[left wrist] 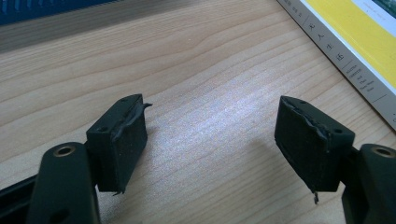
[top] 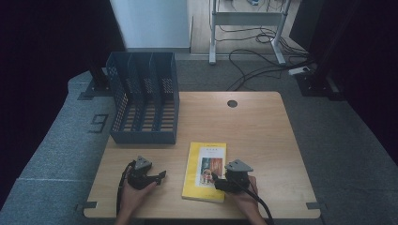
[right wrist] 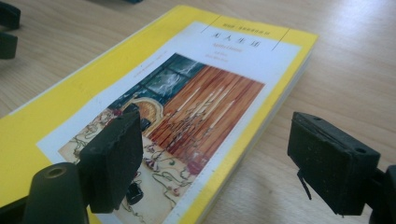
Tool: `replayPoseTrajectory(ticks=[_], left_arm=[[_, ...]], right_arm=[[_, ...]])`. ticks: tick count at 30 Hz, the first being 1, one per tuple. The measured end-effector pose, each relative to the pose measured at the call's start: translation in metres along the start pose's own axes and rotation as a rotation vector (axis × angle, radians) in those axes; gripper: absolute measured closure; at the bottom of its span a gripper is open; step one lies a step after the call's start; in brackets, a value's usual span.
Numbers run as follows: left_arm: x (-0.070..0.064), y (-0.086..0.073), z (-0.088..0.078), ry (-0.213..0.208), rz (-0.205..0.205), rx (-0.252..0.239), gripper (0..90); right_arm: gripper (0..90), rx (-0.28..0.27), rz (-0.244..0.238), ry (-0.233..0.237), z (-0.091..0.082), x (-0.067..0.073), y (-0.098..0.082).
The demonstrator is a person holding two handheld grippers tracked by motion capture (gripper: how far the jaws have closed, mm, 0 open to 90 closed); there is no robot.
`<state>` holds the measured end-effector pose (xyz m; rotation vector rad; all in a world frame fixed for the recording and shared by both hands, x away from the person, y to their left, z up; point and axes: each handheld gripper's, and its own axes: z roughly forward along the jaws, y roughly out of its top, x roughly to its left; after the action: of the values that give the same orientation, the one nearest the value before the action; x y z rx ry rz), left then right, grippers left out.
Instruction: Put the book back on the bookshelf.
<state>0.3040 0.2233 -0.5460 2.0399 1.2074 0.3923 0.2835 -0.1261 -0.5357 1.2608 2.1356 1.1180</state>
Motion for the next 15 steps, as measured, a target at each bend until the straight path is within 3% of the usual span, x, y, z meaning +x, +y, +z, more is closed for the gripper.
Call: replayPoseTrajectory(ticks=[6,9,15], left_arm=[[-0.001,0.000,0.000,0.002,0.010,0.003,26.0],[-0.005,0.000,-0.001,0.010,0.022,-0.027,27.2],[-0.022,0.007,-0.005,-0.040,0.056,-0.049,27.4]], right_arm=[[17.8,0.019,-0.004,0.010,0.006,0.004,-0.005],[17.4,0.019,-0.002,0.011,0.007,0.004,-0.005],[17.1,0.020,0.029,0.031,0.009,0.001,-0.008]])
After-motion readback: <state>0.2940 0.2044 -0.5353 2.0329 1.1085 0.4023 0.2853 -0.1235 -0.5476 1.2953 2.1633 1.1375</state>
